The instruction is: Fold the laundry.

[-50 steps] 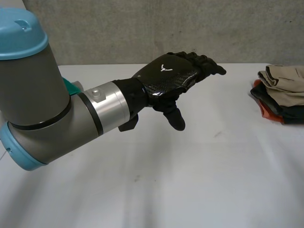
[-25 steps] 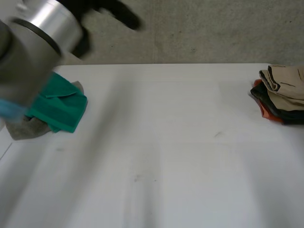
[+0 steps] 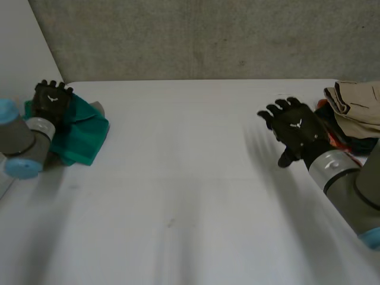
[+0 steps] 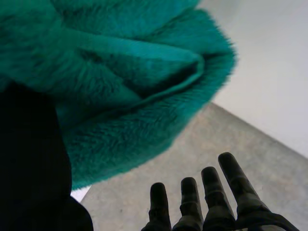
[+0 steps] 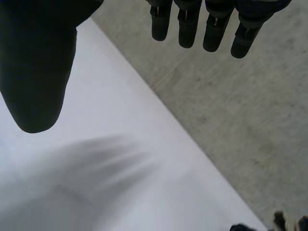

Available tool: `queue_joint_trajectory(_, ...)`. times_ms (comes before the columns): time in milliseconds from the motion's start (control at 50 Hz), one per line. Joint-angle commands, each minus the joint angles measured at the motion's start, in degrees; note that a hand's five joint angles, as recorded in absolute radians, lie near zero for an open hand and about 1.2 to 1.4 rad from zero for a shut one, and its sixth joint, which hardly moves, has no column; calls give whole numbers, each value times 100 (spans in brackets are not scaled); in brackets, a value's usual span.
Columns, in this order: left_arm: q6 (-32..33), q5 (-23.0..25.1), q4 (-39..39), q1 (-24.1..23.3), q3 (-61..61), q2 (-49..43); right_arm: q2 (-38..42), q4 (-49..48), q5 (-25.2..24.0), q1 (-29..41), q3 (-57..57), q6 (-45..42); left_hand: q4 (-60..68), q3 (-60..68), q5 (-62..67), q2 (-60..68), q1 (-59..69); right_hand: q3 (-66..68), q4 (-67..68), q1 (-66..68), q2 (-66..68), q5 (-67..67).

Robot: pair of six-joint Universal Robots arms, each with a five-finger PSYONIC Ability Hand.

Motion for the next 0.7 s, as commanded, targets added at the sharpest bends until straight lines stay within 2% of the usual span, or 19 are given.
queue_joint_trajectory(20,-87,379,321,49,661,-582,17,-78,23,-80,257,-71,4758,4763,4714,4757,4760,-225,-256,-357,-221,-284)
queue_joint_trajectory(40,-95,361,321,40,669,-582,17,-78,23,-89,274,-71,6403,6409,6360,6402,6406,-225,-256,-357,-221,-284)
queue_joint_trajectory(60,-95,352,330,5,661,-582,17,-78,23,-89,283,-71,6651,6657,6607,6650,6653,-225,-256,-357,-221,-284)
queue_joint_trajectory(120,-156,282,330,-109,495,-372,0,-78,23,-89,283,-71,6653,6659,6610,6652,6656,-225,-256,-357,-221,-284)
queue_joint_trajectory(200,-586,203,365,-425,-208,909,-44,-78,23,-89,292,-62,6653,6659,6610,6652,6656,-225,-256,-357,-221,-284)
queue_joint_trajectory(220,-953,203,400,-591,-566,1469,-53,-78,31,-89,283,-62,6653,6659,6610,6652,6656,-225,-256,-357,-221,-284)
queue_joint_trajectory(260,-1341,212,418,-750,-850,1938,-71,-78,31,-89,266,-53,6653,6659,6610,6652,6656,-225,-256,-357,-221,-284)
queue_joint_trajectory(280,-1866,212,409,-1012,-1173,2506,-71,-78,31,-98,266,-53,6653,6659,6610,6652,6656,-225,-256,-357,-221,-284)
queue_joint_trajectory(320,-2203,212,392,-1225,-1386,2922,-114,-78,40,-98,266,-44,6653,6659,6610,6652,6656,-225,-256,-357,-221,-284)
queue_joint_trajectory(400,-3038,247,287,-2006,-2140,4030,-176,-69,119,-98,275,-27,6653,6659,6610,6652,6656,-225,-256,-357,-221,-284)
queue_joint_trajectory(500,-3172,264,93,-2692,-3082,4156,-255,-43,347,-124,283,-18,6653,6659,6610,6652,6656,-225,-256,-357,-221,-284)
queue_joint_trajectory(540,-3163,229,-3,-3184,-3443,4033,-281,-34,427,-150,275,-9,6653,6659,6610,6652,6656,-225,-256,-357,-221,-284)
queue_joint_trajectory(580,-3128,177,-108,-3605,-3645,3622,-317,-16,540,-212,257,26,6653,6659,6610,6652,6656,-225,-256,-357,-221,-284)
queue_joint_trajectory(620,-3093,177,-188,-3835,-3698,3234,-343,-7,629,-265,222,35,6653,6659,6610,6652,6656,-225,-256,-357,-221,-284)
queue_joint_trajectory(640,-3084,177,-328,-4045,-3707,2963,-360,-7,742,-326,204,43,6372,6378,6329,6371,6375,-225,-256,-357,-221,-284)
queue_joint_trajectory(700,-3049,159,-522,-4345,-3751,2688,-378,1,945,-388,178,35,2010,2016,1966,2009,2012,-225,-256,-357,-221,-284)
